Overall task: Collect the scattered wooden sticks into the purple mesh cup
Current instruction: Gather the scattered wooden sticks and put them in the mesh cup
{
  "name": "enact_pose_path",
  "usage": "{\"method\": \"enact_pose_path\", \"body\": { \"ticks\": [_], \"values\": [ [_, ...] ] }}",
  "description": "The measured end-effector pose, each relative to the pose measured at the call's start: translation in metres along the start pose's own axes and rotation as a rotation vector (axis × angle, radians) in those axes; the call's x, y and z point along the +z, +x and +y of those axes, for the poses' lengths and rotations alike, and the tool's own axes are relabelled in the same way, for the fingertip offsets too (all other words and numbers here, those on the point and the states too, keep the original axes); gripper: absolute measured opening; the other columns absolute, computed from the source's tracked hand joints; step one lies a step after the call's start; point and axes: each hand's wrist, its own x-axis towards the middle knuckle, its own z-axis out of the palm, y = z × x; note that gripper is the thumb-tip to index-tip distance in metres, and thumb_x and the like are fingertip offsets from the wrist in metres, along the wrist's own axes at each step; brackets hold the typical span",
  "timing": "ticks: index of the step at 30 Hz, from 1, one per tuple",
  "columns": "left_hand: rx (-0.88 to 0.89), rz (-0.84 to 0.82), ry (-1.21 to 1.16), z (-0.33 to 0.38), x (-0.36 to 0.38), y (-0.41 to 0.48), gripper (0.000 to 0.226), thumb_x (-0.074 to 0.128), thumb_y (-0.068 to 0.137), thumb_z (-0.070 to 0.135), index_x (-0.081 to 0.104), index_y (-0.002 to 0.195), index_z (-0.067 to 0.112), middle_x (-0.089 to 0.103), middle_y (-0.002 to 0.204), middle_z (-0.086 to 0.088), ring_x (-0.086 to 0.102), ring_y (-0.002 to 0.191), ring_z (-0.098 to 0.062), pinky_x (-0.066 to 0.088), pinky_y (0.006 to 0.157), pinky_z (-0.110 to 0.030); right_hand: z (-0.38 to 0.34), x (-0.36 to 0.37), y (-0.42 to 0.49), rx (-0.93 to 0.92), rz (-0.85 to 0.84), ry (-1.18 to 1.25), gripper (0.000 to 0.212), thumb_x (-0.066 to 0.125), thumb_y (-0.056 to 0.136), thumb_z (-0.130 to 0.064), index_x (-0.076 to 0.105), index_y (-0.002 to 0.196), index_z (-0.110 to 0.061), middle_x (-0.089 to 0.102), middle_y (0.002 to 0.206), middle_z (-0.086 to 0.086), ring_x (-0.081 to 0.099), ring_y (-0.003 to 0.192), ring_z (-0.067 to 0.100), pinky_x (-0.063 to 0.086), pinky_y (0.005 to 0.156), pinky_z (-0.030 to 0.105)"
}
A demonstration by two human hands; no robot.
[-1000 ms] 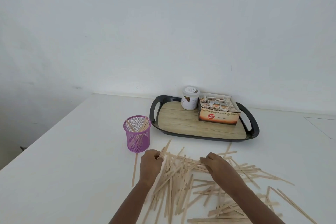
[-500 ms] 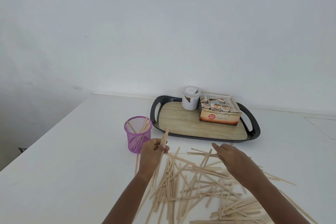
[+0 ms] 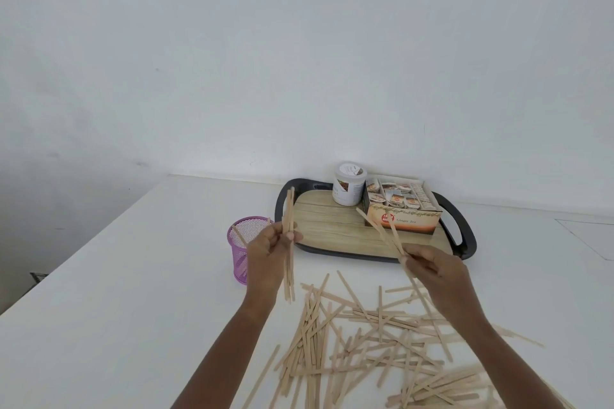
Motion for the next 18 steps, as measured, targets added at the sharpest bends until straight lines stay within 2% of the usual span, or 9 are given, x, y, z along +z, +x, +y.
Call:
{"method": "enact_pose_path", "body": {
  "ticks": [3,5,7,9,12,16,18],
  "values": [
    [0.071,0.056,-0.054,0.015,-0.003,0.010,0.022,0.052,0.090,0.002,0.061,0.084,0.021,0.067,0.077,0.001,0.064,0.075,0.003,0.049,0.068,-0.001,-0.014,0.024,0.004,0.064,-0.018,0.258,0.020,0.059,0.084,0.001,0.067,0.102,-0.004,0.067,0.075,-0.002,0.060,0.064,0.001,0.047,0.059,0.003],
    [0.125,0.083,-0.070,0.024,-0.007,0.019,0.023,0.052,0.090,0.001,0.062,0.083,0.021,0.070,0.071,0.009,0.065,0.072,0.005,0.051,0.067,-0.005,-0.027,0.041,0.009,0.090,-0.027,0.411,0.019,0.058,0.085,0.000,0.068,0.097,-0.012,0.065,0.073,0.001,0.056,0.065,0.011,0.047,0.061,0.015],
    [0.185,0.097,-0.081,0.033,-0.012,0.029,0.025,0.051,0.091,0.000,0.062,0.082,0.022,0.071,0.063,0.015,0.065,0.070,0.007,0.051,0.065,-0.005,-0.044,0.059,0.013,0.097,-0.060,0.533,0.022,0.057,0.086,-0.002,0.066,0.089,-0.022,0.060,0.075,0.009,0.048,0.069,0.019,0.041,0.060,0.024],
    [0.246,0.105,-0.067,0.040,-0.016,0.039,0.027,0.050,0.091,-0.001,0.062,0.081,0.021,0.071,0.064,0.016,0.064,0.073,0.010,0.049,0.072,-0.004,-0.061,0.079,0.020,0.061,-0.087,0.590,0.025,0.056,0.086,-0.002,0.066,0.085,-0.024,0.060,0.070,0.003,0.049,0.064,0.015,0.041,0.059,0.022],
    [0.295,0.117,-0.021,0.043,-0.021,0.051,0.019,0.049,0.091,-0.003,0.062,0.086,0.010,0.067,0.076,0.006,0.062,0.074,0.014,0.047,0.076,-0.002,-0.083,0.108,0.034,0.008,-0.107,0.645,0.027,0.055,0.086,0.001,0.067,0.083,-0.023,0.063,0.067,-0.007,0.055,0.060,0.003,0.048,0.059,0.011],
    [0.282,0.138,0.071,0.032,-0.027,0.061,0.014,0.051,0.090,-0.001,0.063,0.095,0.004,0.066,0.081,0.005,0.061,0.073,0.016,0.046,0.073,0.000,-0.100,0.145,0.052,-0.014,-0.113,0.683,0.024,0.054,0.086,0.003,0.065,0.084,-0.018,0.064,0.080,0.000,0.059,0.063,-0.003,0.048,0.062,0.006],
    [0.264,0.158,0.109,0.025,-0.031,0.064,0.016,0.051,0.090,-0.001,0.064,0.093,0.009,0.067,0.085,0.005,0.063,0.077,0.008,0.046,0.071,0.001,-0.103,0.161,0.060,-0.025,-0.102,0.672,0.018,0.054,0.086,0.003,0.066,0.091,-0.009,0.065,0.084,0.002,0.061,0.066,-0.004,0.049,0.065,0.006]
  ]
}}
